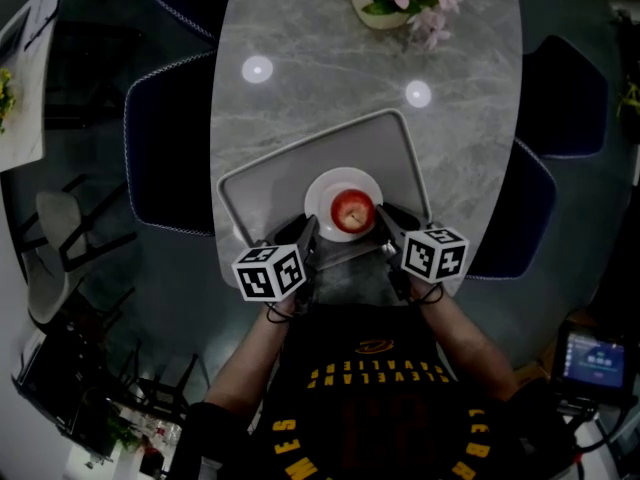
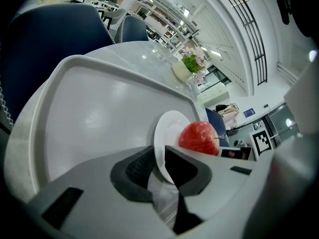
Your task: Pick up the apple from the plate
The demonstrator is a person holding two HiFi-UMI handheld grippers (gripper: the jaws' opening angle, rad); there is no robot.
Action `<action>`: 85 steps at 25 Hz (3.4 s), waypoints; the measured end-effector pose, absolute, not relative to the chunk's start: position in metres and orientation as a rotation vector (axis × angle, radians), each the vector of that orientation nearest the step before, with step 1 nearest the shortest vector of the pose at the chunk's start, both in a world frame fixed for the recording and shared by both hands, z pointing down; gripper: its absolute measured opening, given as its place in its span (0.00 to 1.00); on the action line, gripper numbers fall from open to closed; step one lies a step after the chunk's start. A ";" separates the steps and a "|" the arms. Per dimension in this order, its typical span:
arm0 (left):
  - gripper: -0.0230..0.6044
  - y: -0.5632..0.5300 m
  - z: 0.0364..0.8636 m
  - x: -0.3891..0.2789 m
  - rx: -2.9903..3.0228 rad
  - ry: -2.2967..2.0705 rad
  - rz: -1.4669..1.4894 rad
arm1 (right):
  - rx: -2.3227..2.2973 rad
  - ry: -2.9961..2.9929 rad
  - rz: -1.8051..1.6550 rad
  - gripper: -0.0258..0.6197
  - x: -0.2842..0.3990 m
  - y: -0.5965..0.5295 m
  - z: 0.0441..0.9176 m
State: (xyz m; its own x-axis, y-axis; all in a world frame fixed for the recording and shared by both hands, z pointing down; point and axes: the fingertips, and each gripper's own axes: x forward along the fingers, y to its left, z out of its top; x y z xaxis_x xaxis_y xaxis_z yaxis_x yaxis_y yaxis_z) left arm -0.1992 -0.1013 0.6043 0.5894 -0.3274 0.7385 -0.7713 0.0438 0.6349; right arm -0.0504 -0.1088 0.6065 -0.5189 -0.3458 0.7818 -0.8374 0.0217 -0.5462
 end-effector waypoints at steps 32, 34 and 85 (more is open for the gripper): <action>0.11 -0.098 0.606 -0.196 1.353 -0.901 0.298 | 1.233 -1.837 1.688 0.11 -0.051 -0.109 0.602; 0.11 -0.096 0.604 -0.195 1.361 -0.896 0.298 | 1.240 -1.845 1.684 0.11 -0.050 -0.107 0.600; 0.10 0.017 0.581 -0.006 1.508 -0.798 0.404 | 1.427 -1.877 1.746 0.11 0.138 0.027 0.584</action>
State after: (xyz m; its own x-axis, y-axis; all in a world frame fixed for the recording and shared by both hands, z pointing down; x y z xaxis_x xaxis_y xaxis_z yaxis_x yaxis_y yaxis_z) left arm -0.0062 0.0168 0.5810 0.6926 -0.2356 0.6818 -0.6892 0.0630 0.7218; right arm 0.1384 0.0272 0.5842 -0.5104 -0.4928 0.7047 -0.7384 -0.1688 -0.6528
